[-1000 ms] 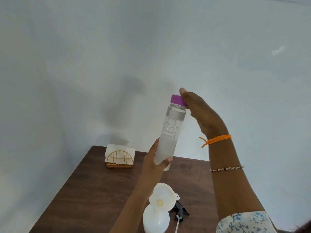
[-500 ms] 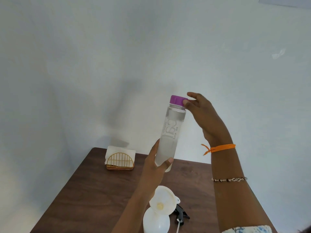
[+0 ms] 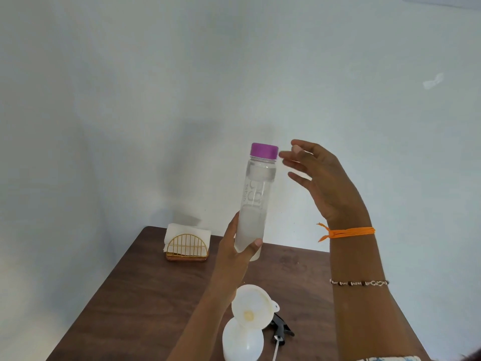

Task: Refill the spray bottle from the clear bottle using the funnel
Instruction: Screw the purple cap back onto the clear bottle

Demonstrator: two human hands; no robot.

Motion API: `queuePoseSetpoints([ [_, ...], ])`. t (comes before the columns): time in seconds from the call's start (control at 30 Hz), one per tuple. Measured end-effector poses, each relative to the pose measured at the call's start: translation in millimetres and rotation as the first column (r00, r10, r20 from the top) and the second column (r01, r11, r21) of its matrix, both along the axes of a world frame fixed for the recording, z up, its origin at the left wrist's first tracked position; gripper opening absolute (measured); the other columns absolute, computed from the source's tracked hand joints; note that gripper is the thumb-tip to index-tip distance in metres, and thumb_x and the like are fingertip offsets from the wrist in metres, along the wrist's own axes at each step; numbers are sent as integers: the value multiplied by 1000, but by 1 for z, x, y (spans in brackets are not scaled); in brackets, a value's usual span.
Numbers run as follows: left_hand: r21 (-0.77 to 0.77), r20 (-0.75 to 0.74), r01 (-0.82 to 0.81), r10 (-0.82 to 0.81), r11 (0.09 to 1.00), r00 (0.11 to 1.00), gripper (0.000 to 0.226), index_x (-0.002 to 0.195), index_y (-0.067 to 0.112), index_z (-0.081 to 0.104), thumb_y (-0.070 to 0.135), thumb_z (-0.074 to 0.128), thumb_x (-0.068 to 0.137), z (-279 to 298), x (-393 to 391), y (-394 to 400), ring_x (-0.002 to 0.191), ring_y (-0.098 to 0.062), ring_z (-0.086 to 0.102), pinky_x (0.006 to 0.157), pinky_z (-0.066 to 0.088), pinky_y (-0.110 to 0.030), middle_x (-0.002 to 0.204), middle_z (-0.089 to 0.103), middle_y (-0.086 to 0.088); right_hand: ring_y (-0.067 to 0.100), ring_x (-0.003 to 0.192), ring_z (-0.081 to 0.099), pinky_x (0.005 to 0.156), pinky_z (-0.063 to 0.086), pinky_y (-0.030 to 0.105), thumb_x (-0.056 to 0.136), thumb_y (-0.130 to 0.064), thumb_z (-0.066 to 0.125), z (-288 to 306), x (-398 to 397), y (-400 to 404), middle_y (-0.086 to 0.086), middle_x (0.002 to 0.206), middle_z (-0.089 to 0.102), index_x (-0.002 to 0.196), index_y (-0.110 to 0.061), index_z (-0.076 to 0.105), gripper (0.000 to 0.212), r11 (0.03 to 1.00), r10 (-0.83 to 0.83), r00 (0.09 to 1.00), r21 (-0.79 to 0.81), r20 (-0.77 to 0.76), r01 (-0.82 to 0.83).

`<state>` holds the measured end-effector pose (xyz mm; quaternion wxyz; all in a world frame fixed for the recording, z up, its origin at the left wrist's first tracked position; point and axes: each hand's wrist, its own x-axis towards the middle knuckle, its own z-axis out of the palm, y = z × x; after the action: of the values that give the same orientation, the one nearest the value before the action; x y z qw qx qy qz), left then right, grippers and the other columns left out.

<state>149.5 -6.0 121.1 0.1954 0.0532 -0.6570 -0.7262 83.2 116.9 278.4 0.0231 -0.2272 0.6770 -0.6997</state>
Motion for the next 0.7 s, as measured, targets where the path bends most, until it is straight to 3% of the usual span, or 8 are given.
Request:
queuePoseSetpoints([
  [0.1, -13, 9, -8, 8, 1000, 1000, 55, 122, 44, 37, 23, 67, 81, 2, -1, 0, 111, -13, 51, 93, 49, -32, 121, 50, 14, 14, 105, 57, 101, 43, 35, 92, -18, 52, -3, -4, -4, 1, 102, 64, 123, -14, 50, 31, 997, -61, 998, -45, 19, 62],
  [0.27, -43, 3, 30, -30, 999, 1000, 53, 118, 49, 37, 24, 67, 82, 5, -2, 4, 114, -14, 49, 92, 49, -29, 122, 48, 15, 20, 114, 55, 105, 41, 36, 91, -6, 51, -14, -10, -15, 11, 123, 58, 132, -9, 44, 41, 996, 81, 996, -37, 46, -79],
  [0.4, -43, -8, 17, -17, 999, 1000, 55, 120, 48, 36, 25, 68, 81, 8, -4, 4, 117, -16, 49, 97, 49, -35, 129, 47, 11, 20, 99, 58, 96, 45, 33, 86, -3, 59, -13, -11, -18, 8, 99, 62, 124, -11, 51, 40, 997, -55, 998, -46, -8, 54],
  [0.47, -43, -19, 27, -28, 999, 999, 51, 116, 49, 39, 25, 68, 81, 10, -4, 1, 113, -13, 51, 90, 51, -26, 126, 48, 14, 20, 97, 57, 93, 46, 31, 83, -5, 64, -11, -13, -19, 7, 96, 58, 123, -14, 50, 44, 996, -85, 996, -25, -34, 84],
  [0.57, -83, -23, 32, -34, 996, 999, 49, 112, 49, 38, 25, 67, 81, 14, -4, -1, 102, -3, 52, 75, 49, -11, 117, 45, 23, 21, 110, 54, 98, 44, 32, 82, -14, 66, -8, -13, -19, 9, 121, 55, 129, -16, 45, 51, 998, -59, 998, 3, -29, 59],
  [0.7, -112, 10, -10, 11, 994, 1000, 54, 120, 44, 33, 24, 67, 82, 18, -5, 0, 108, -9, 47, 94, 47, -30, 122, 42, 18, 14, 115, 52, 100, 37, 28, 88, -22, 59, -4, -10, -14, 4, 125, 57, 134, -14, 42, 49, 998, -12, 1000, 67, -20, 14],
])
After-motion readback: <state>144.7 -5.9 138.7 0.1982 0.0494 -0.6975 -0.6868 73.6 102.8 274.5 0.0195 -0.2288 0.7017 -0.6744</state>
